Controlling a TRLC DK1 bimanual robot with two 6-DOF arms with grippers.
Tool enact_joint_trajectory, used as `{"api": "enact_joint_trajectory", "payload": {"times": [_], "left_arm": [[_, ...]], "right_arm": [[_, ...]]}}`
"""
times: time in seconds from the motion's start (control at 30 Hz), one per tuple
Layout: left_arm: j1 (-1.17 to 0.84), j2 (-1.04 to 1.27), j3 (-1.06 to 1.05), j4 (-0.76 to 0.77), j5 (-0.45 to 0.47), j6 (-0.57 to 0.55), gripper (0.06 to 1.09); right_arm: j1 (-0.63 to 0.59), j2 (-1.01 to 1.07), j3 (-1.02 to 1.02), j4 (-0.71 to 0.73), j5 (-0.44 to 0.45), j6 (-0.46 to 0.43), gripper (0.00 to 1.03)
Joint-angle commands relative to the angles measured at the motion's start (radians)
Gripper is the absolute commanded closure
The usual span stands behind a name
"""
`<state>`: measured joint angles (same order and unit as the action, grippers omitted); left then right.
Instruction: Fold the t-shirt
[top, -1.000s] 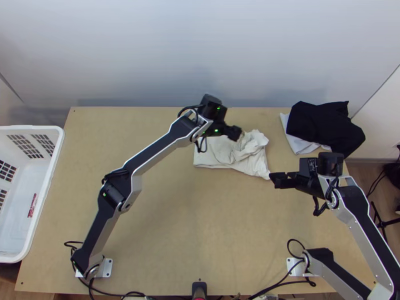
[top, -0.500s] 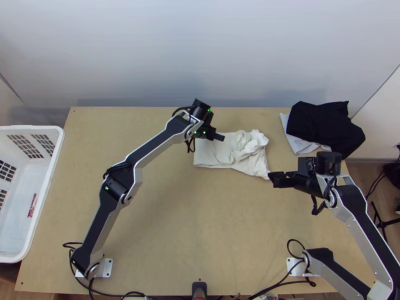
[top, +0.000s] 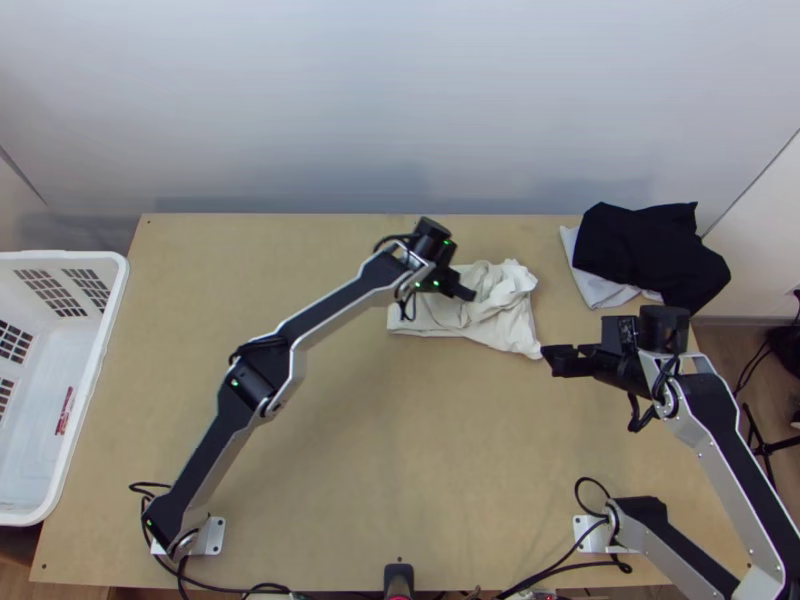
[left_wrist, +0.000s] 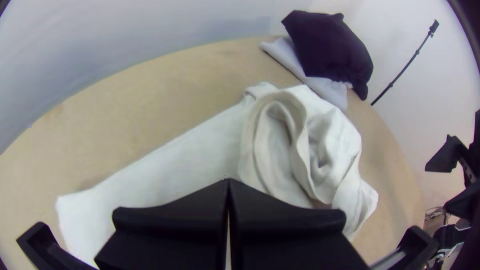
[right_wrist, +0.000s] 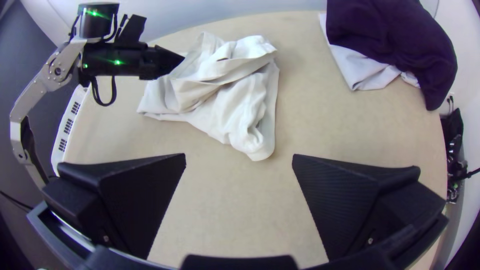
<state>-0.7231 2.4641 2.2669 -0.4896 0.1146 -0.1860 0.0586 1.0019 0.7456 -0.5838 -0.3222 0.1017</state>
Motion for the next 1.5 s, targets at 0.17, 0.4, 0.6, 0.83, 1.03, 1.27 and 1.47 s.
{"api": "enact_joint_trajectory", "payload": {"times": [0.17, 0.4, 0.6, 0.83, 1.03, 1.27, 1.47], "left_arm": [[-0.095, 0.044, 0.026, 0.115, -0.020, -0.003, 1.05], [-0.093, 0.019, 0.037, 0.235, 0.037, -0.141, 1.05], [-0.113, 0.030, 0.040, 0.313, 0.050, -0.204, 1.05], [-0.187, 0.070, 0.042, 0.347, 0.092, -0.228, 1.05], [-0.199, 0.104, 0.042, 0.339, 0.103, -0.236, 1.05], [-0.150, 0.079, 0.043, 0.402, 0.102, -0.317, 1.05], [-0.064, -0.057, -0.009, 0.390, 0.102, -0.363, 1.05]], "right_arm": [[-0.085, -0.009, 0.009, -0.017, -0.029, -0.053, 0.04], [-0.102, 0.030, 0.008, -0.011, -0.029, -0.079, 0.04], [-0.106, 0.060, -0.005, -0.002, -0.031, -0.080, 0.04], [-0.112, 0.073, -0.012, 0.006, -0.031, -0.083, 0.04], [-0.149, 0.072, -0.015, -0.004, -0.035, -0.108, 0.04], [-0.146, 0.075, -0.025, 0.002, -0.046, -0.108, 0.04], [-0.141, 0.092, -0.045, 0.016, -0.048, -0.108, 0.04]]}}
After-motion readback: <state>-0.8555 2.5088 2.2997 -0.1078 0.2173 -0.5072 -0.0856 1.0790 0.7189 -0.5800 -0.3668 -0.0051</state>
